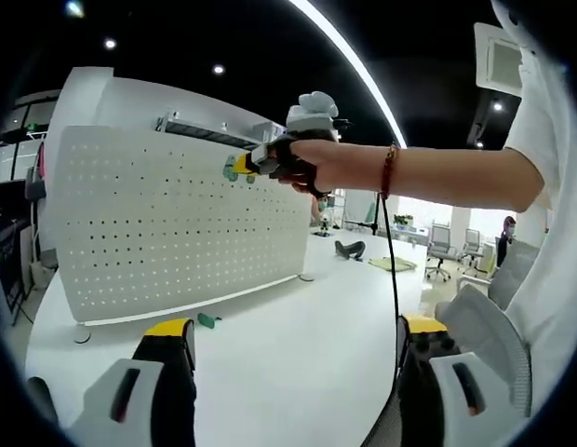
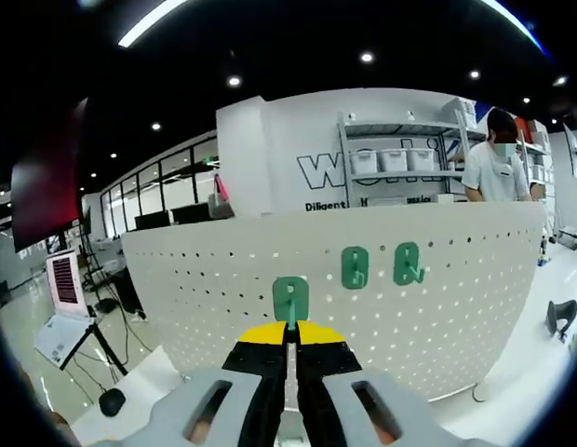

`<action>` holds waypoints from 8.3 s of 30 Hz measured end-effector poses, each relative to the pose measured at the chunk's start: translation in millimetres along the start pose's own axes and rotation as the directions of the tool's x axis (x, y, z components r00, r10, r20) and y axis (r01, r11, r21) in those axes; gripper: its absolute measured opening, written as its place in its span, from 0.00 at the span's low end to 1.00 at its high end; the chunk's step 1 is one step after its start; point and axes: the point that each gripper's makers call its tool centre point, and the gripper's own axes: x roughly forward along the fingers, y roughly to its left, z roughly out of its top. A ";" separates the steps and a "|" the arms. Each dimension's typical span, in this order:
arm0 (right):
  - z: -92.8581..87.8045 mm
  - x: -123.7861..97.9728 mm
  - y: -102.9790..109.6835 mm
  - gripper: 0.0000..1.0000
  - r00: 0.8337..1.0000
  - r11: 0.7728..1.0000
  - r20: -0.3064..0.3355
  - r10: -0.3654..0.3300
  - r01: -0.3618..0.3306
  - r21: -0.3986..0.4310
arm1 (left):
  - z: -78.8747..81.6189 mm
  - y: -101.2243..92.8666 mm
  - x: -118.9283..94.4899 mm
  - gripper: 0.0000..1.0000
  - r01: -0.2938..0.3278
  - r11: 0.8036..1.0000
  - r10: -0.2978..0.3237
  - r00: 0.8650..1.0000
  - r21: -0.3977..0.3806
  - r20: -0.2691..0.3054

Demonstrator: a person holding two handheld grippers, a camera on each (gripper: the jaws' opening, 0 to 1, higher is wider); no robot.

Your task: Insert the hook assembly into the mounting plate slot until the hook locks in place.

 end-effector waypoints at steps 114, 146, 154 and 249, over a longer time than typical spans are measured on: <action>-0.6 44.8 -11.2 0.11 0.996 0.988 -0.079 -0.044 0.031 -0.152 | -11.3 7.9 -2.3 0.93 -0.020 1.000 0.020 0.999 -0.024 -0.035; -88.7 27.3 0.3 0.10 0.980 0.995 -0.199 0.013 -0.032 -0.092 | -23.5 8.0 2.2 0.91 -0.032 0.998 0.028 0.996 -0.056 -0.081; -110.1 25.0 2.8 0.10 0.971 0.995 -0.239 0.031 -0.054 -0.089 | -25.4 7.5 2.3 0.90 -0.029 0.998 0.023 0.996 -0.058 -0.090; -297.4 60.1 23.1 0.07 0.807 0.989 -0.577 0.125 -0.147 0.008 | -56.4 44.6 -7.9 0.92 -0.133 0.982 0.116 0.985 -0.136 -0.131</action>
